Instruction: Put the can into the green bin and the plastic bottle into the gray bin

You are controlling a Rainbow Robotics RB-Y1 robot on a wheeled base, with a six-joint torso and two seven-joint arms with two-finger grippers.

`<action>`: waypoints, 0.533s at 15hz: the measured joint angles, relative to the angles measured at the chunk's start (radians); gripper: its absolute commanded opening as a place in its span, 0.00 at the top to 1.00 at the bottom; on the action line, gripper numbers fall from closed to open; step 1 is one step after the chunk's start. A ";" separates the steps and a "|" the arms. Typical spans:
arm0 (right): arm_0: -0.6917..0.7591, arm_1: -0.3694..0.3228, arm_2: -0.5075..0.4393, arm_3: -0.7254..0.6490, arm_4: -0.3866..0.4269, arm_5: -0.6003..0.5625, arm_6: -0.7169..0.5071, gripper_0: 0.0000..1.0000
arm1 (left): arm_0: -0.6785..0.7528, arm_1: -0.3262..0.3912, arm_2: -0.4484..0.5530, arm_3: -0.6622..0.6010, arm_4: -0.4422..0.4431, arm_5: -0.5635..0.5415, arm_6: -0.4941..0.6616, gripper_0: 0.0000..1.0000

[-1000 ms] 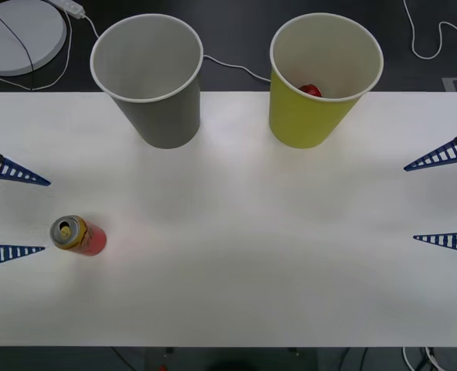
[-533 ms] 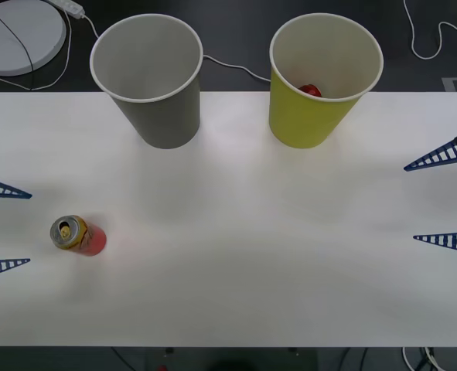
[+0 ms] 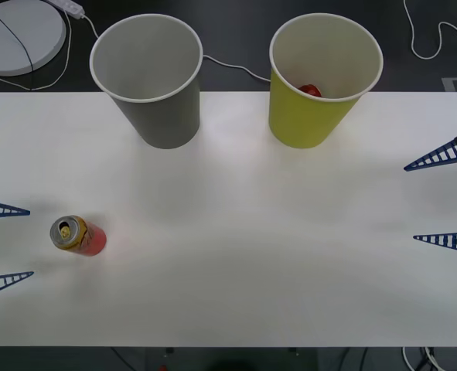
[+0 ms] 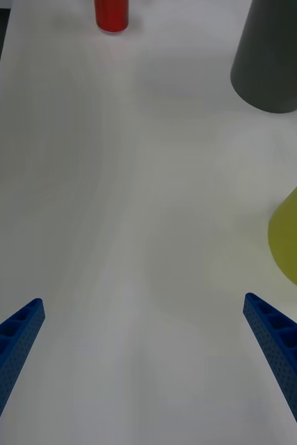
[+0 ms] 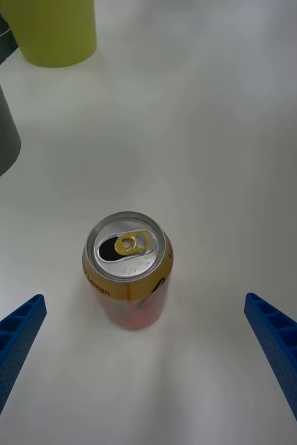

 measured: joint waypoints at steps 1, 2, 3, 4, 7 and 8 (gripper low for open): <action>0.000 0.000 0.000 0.000 0.000 0.000 0.000 0.00 | -0.018 0.000 -0.033 0.047 0.029 0.000 -0.038 0.00; 0.000 0.000 0.000 0.000 0.000 0.000 0.000 0.00 | -0.037 0.000 -0.067 0.089 0.058 -0.001 -0.078 0.00; 0.000 0.000 0.000 0.000 0.000 0.000 0.000 0.00 | -0.056 0.000 -0.104 0.131 0.088 -0.001 -0.117 0.00; 0.000 0.000 0.000 0.000 0.000 0.000 0.000 0.00 | -0.072 0.000 -0.135 0.166 0.112 -0.001 -0.149 0.00; 0.000 0.000 0.000 0.000 0.000 0.000 0.000 0.00 | -0.124 -0.003 -0.223 0.271 0.190 -0.001 -0.242 0.00; 0.000 0.000 0.000 0.000 0.000 0.000 0.000 0.00 | -0.142 -0.008 -0.255 0.306 0.219 -0.001 -0.269 0.00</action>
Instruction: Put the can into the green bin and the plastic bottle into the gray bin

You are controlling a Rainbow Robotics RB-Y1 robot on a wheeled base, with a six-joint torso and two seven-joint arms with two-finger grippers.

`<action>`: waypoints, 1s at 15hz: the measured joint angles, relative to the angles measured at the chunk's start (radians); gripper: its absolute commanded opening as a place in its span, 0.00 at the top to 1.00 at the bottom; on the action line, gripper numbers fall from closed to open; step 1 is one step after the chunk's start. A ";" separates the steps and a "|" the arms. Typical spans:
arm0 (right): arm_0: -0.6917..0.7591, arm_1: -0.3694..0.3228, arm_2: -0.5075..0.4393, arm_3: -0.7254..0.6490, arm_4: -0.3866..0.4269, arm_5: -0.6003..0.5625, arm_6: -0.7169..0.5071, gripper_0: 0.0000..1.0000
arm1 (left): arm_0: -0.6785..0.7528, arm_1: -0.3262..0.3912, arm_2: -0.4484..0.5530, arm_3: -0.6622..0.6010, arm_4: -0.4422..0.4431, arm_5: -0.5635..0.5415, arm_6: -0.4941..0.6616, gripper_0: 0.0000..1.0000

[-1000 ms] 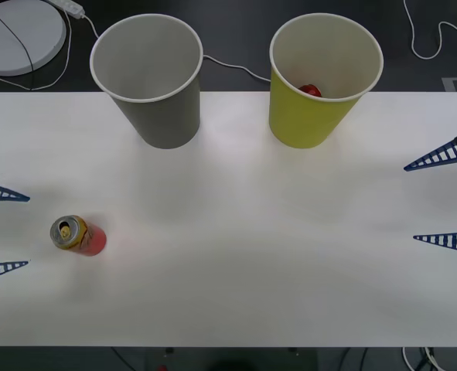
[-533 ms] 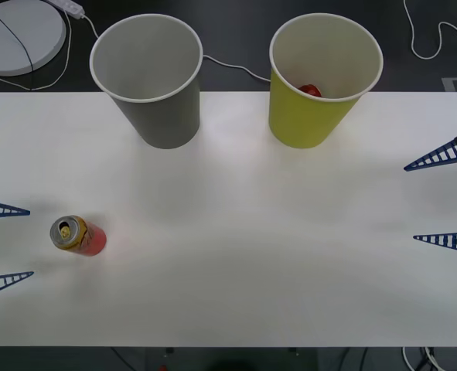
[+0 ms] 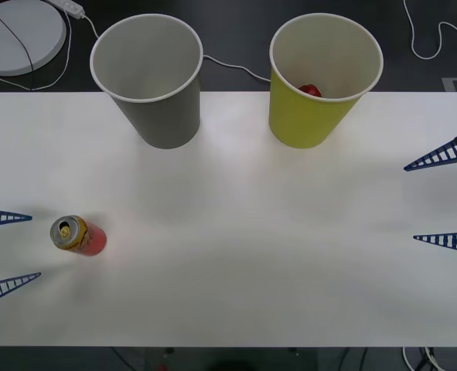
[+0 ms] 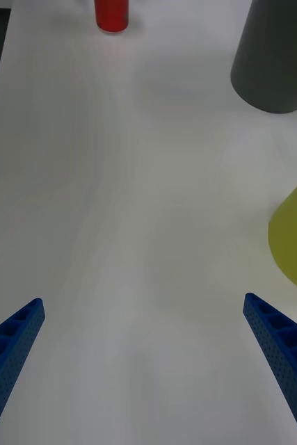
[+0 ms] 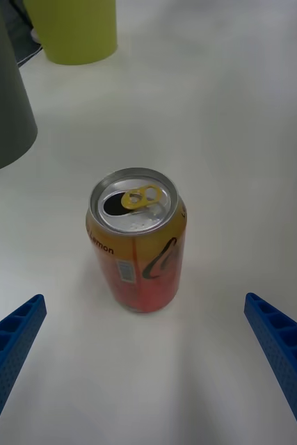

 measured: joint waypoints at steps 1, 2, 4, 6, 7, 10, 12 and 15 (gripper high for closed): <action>0.000 0.000 0.000 0.000 0.000 0.000 0.000 0.00 | -0.018 -0.005 -0.034 0.036 0.031 -0.001 -0.028 0.00; 0.000 0.000 0.000 0.000 0.000 0.000 0.000 0.00 | -0.035 -0.011 -0.067 0.071 0.062 -0.004 -0.054 0.00; 0.000 0.000 0.000 0.000 0.000 0.000 0.000 0.00 | -0.066 -0.026 -0.127 0.138 0.117 -0.017 -0.099 0.00; 0.000 0.000 0.000 0.000 0.000 0.000 0.000 0.00 | -0.088 -0.041 -0.172 0.190 0.157 -0.032 -0.119 0.00; 0.000 0.000 0.000 0.000 0.000 0.000 0.000 0.00 | -0.098 -0.051 -0.184 0.213 0.170 -0.041 -0.126 0.00; 0.000 0.000 0.000 0.000 0.000 0.000 0.000 0.00 | -0.109 -0.087 -0.194 0.250 0.187 -0.051 -0.141 0.00; 0.000 0.000 0.000 0.000 0.000 0.000 0.000 0.00 | -0.110 -0.109 -0.194 0.257 0.199 -0.050 -0.145 0.00; 0.000 0.000 0.000 0.000 0.000 0.000 0.000 0.00 | -0.113 -0.139 -0.194 0.258 0.216 -0.023 -0.147 0.00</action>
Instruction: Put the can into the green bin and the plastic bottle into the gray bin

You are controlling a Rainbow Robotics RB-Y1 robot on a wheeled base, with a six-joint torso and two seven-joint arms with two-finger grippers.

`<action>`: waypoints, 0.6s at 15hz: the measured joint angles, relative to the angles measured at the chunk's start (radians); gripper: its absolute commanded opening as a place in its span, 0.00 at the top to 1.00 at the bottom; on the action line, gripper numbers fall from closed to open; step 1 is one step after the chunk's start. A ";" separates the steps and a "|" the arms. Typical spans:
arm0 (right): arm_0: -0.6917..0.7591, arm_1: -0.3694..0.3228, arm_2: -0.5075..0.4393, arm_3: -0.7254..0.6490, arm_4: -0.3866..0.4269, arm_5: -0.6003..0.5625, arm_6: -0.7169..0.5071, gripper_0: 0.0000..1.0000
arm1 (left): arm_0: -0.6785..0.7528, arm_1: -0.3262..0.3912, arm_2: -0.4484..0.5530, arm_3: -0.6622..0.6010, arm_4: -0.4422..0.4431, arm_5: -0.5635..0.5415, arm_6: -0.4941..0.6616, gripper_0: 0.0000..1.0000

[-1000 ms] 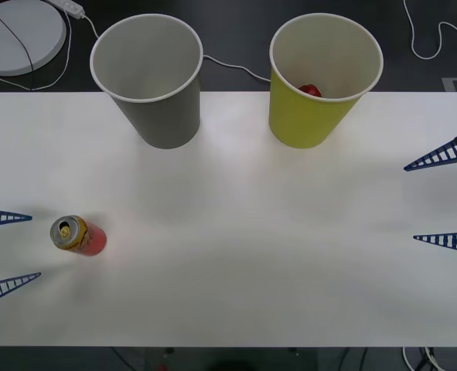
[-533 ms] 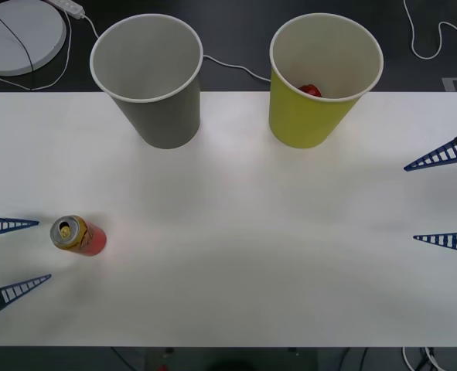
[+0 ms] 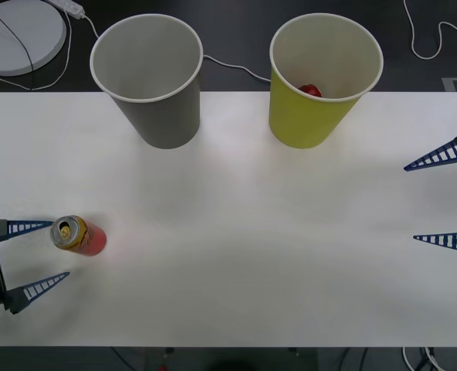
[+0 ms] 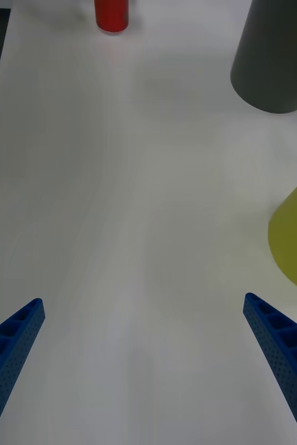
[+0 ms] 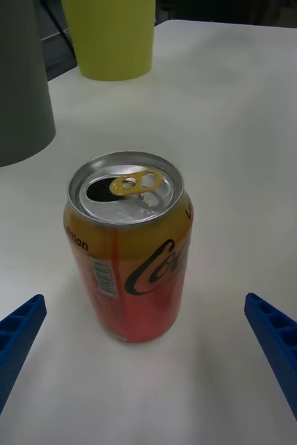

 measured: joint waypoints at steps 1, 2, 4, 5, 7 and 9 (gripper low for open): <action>0.000 0.000 0.000 0.000 0.000 0.000 0.000 0.00 | -0.002 -0.012 0.000 0.000 0.004 0.008 0.000 0.00; 0.000 0.000 0.000 0.000 0.000 0.000 0.000 0.00 | -0.003 -0.022 0.000 0.000 0.008 0.016 0.000 0.00; 0.000 0.000 0.000 0.000 0.000 0.000 0.000 0.00 | -0.006 -0.043 0.000 0.000 0.018 0.034 0.000 0.00; 0.000 0.000 0.000 0.000 0.000 0.000 0.000 0.00 | -0.008 -0.051 0.000 0.000 0.022 0.042 0.000 0.00; 0.000 0.000 0.000 0.000 0.000 0.000 0.000 0.00 | -0.013 -0.067 0.000 0.000 0.028 0.051 0.000 0.00; 0.000 0.000 0.000 0.000 0.000 0.000 0.000 0.00 | -0.018 -0.083 0.000 0.000 0.032 0.063 0.000 0.00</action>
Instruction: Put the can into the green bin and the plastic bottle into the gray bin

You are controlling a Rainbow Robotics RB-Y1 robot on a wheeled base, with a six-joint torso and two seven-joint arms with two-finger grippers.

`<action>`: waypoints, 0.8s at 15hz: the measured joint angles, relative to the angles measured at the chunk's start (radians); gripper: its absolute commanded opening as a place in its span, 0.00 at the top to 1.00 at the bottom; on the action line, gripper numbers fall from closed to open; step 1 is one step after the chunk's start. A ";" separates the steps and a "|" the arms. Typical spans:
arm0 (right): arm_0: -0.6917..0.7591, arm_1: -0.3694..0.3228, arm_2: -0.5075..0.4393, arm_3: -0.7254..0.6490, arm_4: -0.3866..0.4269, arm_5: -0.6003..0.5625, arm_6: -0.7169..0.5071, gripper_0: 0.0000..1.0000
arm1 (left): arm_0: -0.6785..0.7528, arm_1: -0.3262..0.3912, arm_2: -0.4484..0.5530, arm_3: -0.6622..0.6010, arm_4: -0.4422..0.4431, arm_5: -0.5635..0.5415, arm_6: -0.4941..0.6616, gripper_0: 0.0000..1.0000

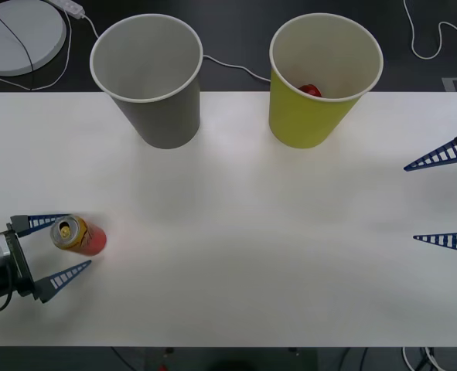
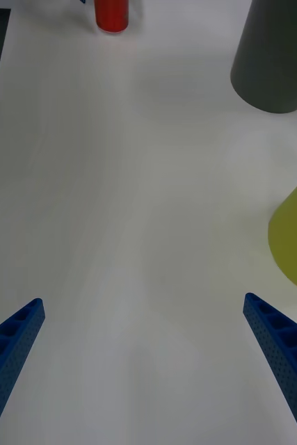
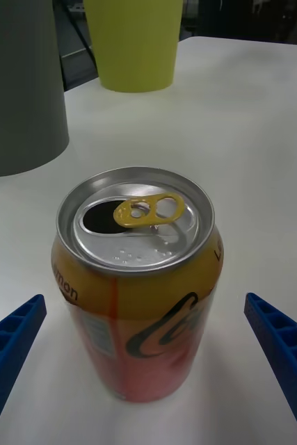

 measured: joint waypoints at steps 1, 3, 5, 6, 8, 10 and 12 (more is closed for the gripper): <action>0.000 0.000 0.000 0.000 0.000 0.000 0.000 0.00 | -0.002 -0.006 0.000 0.001 0.002 0.004 0.000 0.00; 0.000 0.000 0.000 0.000 0.000 0.000 0.000 0.00 | -0.006 -0.019 0.000 0.000 0.003 0.009 0.000 0.00; 0.000 0.000 0.000 0.000 0.000 0.000 0.000 0.00 | -0.008 -0.033 0.001 0.000 0.004 0.018 0.000 0.00; 0.000 0.000 0.000 0.000 0.000 0.000 0.000 0.00 | -0.011 -0.041 0.000 0.000 0.005 0.022 0.000 0.00; 0.000 0.000 0.000 0.000 0.000 0.000 0.000 0.00 | -0.013 -0.053 0.001 0.000 0.006 0.028 0.000 0.00; 0.000 0.000 0.000 0.000 0.000 0.000 0.000 0.00 | -0.016 -0.059 0.001 0.000 0.007 0.030 0.000 0.00; 0.000 0.000 0.000 0.000 0.000 0.000 0.000 0.00 | -0.019 -0.060 0.001 0.000 0.006 0.030 0.000 0.13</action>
